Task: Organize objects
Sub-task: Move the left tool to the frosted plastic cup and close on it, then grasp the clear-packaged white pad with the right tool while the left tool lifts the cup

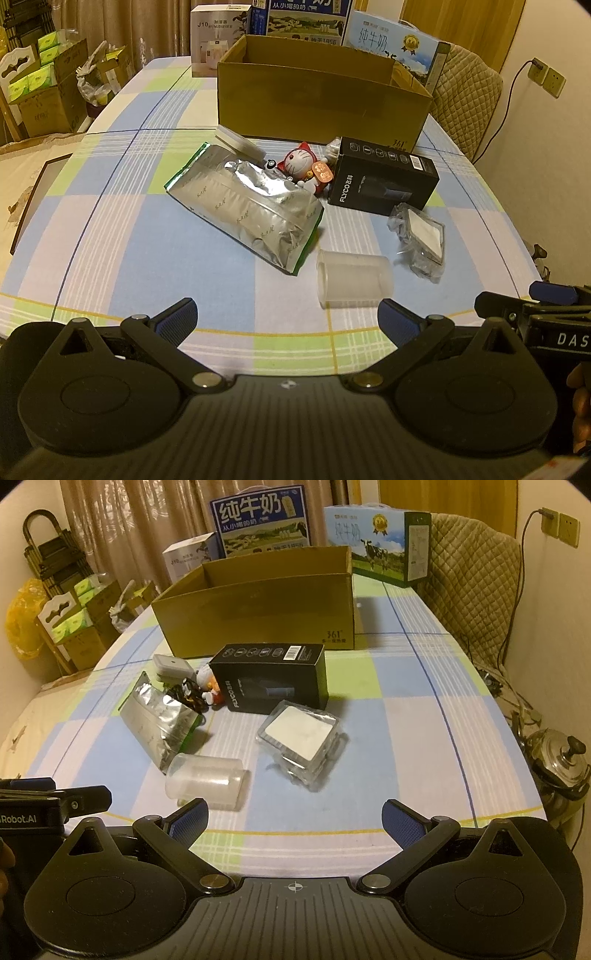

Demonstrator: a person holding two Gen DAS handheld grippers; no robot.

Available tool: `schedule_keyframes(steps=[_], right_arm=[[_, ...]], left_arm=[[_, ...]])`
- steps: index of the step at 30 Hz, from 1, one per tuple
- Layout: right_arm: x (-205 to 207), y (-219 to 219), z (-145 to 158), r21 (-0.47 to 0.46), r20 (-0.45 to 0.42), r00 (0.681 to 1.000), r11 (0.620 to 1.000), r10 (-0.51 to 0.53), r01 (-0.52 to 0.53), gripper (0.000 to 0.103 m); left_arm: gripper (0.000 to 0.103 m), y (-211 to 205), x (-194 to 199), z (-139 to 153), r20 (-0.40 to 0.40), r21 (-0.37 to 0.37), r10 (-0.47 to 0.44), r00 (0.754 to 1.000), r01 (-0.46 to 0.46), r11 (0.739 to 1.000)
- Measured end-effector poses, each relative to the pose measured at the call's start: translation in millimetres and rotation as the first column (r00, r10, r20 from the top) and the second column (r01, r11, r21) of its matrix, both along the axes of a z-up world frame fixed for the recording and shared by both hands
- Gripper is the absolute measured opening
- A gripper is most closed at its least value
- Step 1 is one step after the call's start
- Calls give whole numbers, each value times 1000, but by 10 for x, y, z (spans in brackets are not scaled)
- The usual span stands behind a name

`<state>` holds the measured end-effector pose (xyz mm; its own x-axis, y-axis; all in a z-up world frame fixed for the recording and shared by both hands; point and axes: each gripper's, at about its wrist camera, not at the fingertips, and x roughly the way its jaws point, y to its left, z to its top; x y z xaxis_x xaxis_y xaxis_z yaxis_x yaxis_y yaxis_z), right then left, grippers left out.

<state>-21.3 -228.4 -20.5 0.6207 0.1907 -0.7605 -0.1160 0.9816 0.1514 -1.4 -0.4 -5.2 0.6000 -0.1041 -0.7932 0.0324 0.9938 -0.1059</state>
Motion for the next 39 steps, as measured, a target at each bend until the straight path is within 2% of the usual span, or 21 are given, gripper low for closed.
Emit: schedule_keyframes(steps=[12, 15, 19, 23, 31, 33, 37, 39], right_arm=[[108, -162, -49, 8, 6, 999, 999, -42, 42, 98], [155, -233, -64, 10, 6, 998, 998, -57, 57, 98], [221, -350, -116, 26, -7, 996, 996, -86, 86, 98], [274, -428, -141, 27, -5, 995, 995, -96, 96, 98], [435, -468, -216, 41, -29, 995, 994, -98, 100, 98], [476, -445, -245, 47, -37, 995, 994, -92, 94, 98], [583, -356, -294, 57, -45, 997, 996, -67, 70, 98], [656, -286, -315, 64, -45, 998, 996, -52, 54, 98]], left_arm=[[102, -62, 83, -88, 3, 17, -14, 1000, 14, 1000], [102, -120, 127, -129, 24, 13, -26, 999, 25, 1000], [100, -256, 232, -236, 35, 6, -63, 997, 63, 998], [93, -441, 363, -374, 36, 5, -105, 994, 105, 994], [91, -735, 602, -642, 15, 52, -151, 988, 150, 987], [86, -776, 633, -708, 4, 77, -160, 987, 159, 984], [68, -745, 659, -795, -17, 78, -169, 986, 169, 982], [68, -701, 647, -788, -15, 70, -166, 986, 166, 984]])
